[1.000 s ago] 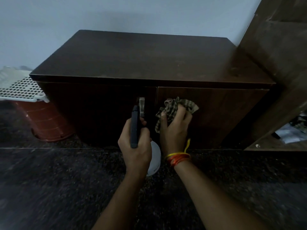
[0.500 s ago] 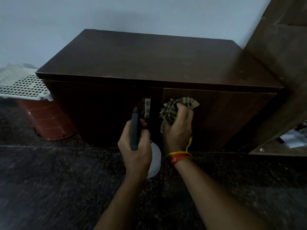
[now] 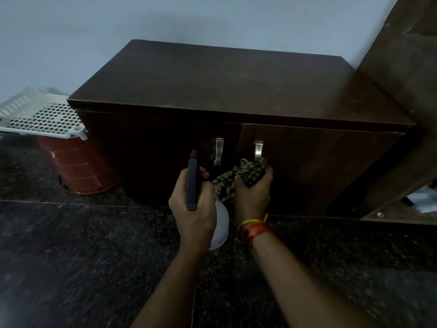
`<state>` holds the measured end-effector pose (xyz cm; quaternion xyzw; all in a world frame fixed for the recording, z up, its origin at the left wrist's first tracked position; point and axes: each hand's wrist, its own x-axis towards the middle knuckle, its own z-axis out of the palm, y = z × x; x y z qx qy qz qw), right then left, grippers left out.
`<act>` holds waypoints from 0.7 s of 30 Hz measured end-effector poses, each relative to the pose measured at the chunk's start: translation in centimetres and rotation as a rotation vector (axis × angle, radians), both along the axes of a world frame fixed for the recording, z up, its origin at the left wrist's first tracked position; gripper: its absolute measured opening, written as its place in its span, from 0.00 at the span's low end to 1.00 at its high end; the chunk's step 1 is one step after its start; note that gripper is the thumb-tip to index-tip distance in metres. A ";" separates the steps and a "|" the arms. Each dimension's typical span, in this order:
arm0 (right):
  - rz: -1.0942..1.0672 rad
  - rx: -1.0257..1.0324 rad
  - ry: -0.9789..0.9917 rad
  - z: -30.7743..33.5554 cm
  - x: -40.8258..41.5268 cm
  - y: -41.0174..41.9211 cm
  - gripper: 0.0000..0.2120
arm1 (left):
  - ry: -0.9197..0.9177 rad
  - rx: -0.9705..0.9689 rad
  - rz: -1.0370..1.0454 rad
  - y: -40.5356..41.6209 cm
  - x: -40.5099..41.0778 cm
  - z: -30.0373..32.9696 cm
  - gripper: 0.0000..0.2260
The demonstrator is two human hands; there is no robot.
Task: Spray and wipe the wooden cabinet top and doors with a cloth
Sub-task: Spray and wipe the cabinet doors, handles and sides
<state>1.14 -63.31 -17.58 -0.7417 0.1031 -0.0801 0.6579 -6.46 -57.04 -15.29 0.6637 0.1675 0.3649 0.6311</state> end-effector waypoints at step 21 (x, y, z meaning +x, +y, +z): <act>0.116 -0.304 -0.052 -0.5 0.3 3.6 0.20 | 0.023 0.026 0.067 2.6 -1.3 -0.3 0.03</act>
